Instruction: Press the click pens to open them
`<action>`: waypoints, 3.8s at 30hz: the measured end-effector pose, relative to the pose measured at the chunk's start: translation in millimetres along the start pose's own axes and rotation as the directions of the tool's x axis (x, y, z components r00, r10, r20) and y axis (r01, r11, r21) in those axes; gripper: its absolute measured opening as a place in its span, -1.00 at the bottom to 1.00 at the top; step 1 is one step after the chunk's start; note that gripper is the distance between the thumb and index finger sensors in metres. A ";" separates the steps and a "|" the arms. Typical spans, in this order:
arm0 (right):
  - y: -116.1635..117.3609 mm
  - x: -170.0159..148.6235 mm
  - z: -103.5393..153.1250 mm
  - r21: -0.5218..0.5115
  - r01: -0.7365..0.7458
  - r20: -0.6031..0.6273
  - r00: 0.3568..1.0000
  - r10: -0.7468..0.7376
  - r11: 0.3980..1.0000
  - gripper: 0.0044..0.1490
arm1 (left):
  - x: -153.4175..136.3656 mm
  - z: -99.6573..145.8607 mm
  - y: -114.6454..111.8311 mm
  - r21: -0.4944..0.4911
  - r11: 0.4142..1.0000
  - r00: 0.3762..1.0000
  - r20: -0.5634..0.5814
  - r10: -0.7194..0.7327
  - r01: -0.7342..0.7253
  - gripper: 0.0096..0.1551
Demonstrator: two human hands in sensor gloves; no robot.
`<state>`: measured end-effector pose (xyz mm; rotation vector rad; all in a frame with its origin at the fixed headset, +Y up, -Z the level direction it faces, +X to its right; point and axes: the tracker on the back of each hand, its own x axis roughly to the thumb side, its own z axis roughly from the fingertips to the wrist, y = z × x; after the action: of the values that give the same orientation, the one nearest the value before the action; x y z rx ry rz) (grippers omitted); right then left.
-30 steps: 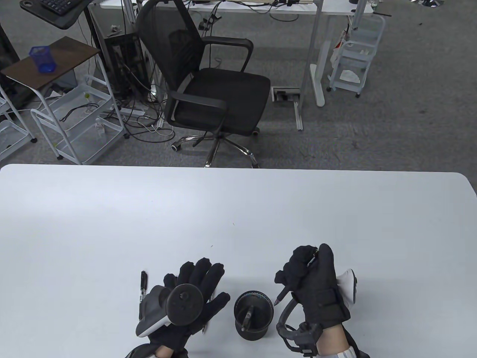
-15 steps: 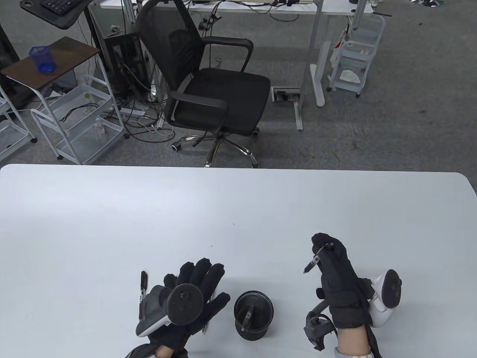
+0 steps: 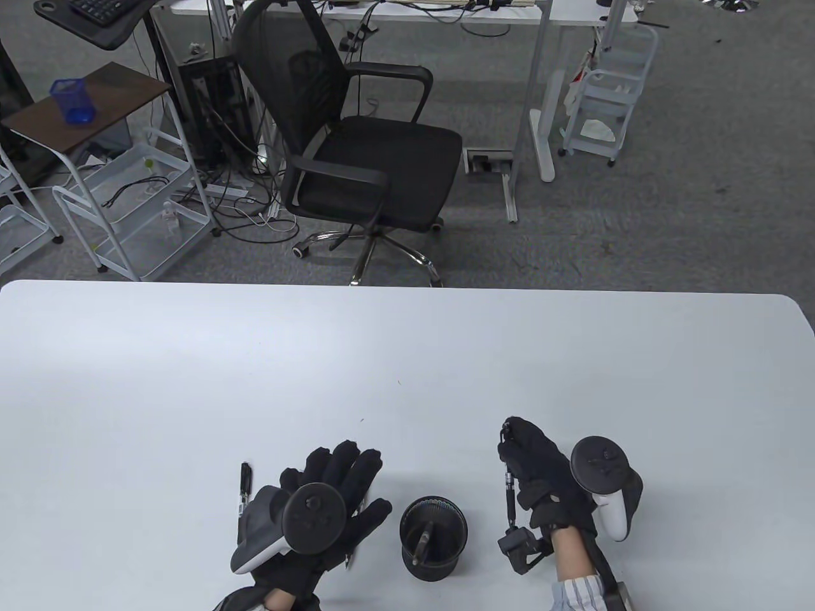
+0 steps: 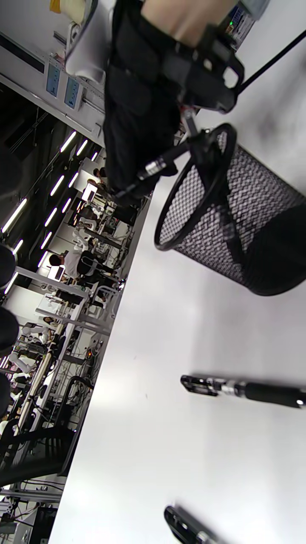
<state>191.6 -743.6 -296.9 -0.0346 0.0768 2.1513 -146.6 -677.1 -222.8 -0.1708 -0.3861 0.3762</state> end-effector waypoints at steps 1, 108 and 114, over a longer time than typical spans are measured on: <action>3.4 -2.8 -1.3 0.001 -0.045 -0.013 0.999 0.045 0.999 -0.28 | 0.0 -0.1 -0.1 -0.001 1.000 1.000 0.000 0.001 -0.001 -0.20; 89.6 63.7 101.7 -0.035 -0.598 0.733 0.530 0.427 0.801 -0.28 | -11.2 0.7 7.6 0.016 0.999 0.999 -0.018 0.044 -0.044 -0.22; 89.8 63.7 102.3 -0.044 -0.586 0.737 0.528 0.422 0.809 -0.32 | -11.0 0.4 7.1 0.013 0.999 0.999 -0.019 0.042 -0.041 -0.22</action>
<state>82.0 -732.7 -194.6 1.1054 -0.1732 2.5668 -158.5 -674.8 -227.7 -0.1697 -0.3618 0.4178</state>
